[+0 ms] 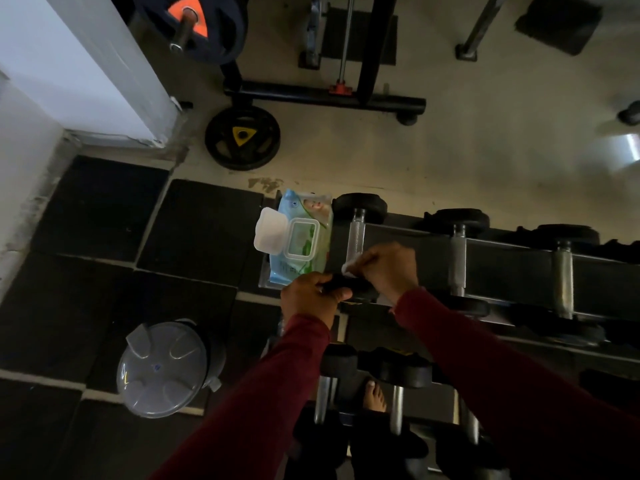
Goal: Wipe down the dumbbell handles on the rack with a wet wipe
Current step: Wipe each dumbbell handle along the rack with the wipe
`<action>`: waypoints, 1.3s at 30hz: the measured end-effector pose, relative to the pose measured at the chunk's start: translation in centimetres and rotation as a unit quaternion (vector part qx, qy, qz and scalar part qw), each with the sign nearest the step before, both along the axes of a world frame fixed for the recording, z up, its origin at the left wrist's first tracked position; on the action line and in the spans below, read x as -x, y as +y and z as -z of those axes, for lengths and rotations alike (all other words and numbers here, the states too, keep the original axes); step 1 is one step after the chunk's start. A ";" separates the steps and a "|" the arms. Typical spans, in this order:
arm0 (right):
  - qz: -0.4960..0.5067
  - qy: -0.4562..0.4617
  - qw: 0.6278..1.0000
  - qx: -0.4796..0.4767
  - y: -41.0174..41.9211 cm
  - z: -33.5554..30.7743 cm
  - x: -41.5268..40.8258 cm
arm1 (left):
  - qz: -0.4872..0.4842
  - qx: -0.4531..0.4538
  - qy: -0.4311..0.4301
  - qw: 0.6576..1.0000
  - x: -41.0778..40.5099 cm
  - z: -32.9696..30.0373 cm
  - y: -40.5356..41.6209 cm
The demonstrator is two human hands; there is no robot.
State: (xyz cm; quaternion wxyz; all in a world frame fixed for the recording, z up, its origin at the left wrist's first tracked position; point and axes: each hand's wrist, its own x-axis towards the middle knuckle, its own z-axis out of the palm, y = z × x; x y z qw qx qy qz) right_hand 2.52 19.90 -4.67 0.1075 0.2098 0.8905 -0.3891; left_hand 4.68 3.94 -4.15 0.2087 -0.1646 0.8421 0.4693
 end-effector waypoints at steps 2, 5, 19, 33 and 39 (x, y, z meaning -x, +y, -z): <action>0.026 0.054 0.998 -0.033 -1.1 0.1 0.8 | 0.003 0.000 -0.005 1.000 0.1 0.0 -0.1; 0.099 0.123 0.984 -0.077 -1.4 -0.2 3.7 | 0.008 -0.003 -0.001 1.000 0.2 0.1 -0.2; 0.262 -0.031 0.960 0.098 -2.1 0.0 4.9 | 0.011 -0.007 0.002 1.000 0.5 0.3 -0.4; 0.181 -0.043 0.982 0.026 -1.3 -0.1 5.7 | -0.008 -0.011 0.005 1.000 0.4 0.6 -0.3; 0.144 -0.120 0.981 0.056 -0.2 -0.1 6.1 | -0.003 -0.010 0.003 1.000 0.5 0.5 -0.3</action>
